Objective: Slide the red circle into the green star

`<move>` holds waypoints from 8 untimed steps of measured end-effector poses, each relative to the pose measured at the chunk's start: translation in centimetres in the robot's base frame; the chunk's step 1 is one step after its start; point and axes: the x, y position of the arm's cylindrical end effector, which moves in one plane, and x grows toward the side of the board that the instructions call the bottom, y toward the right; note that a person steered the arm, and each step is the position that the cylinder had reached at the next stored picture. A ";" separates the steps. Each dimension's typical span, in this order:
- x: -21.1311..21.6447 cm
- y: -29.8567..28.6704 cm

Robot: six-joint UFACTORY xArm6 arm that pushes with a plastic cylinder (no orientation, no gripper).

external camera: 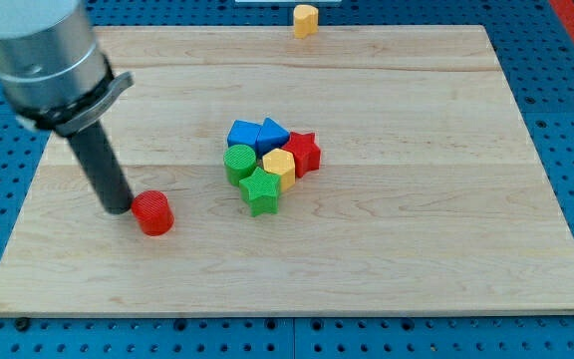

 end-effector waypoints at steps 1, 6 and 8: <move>0.0 7.9; 2.2 9.0; -0.1 9.3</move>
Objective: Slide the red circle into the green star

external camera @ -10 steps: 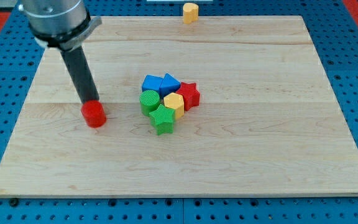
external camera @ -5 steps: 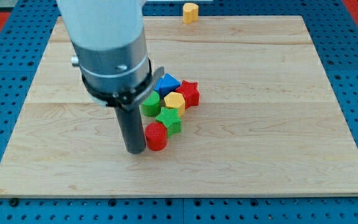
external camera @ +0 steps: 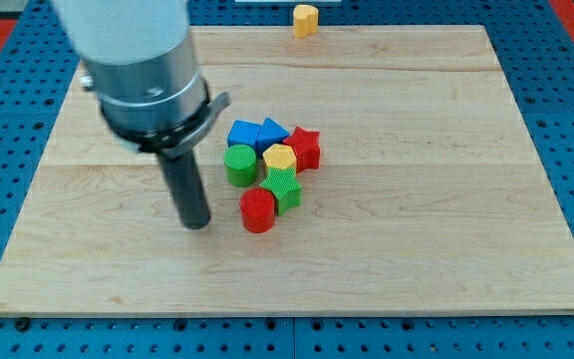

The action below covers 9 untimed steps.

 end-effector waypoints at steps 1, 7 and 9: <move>-0.5 0.6; 3.0 18.0; 0.5 23.0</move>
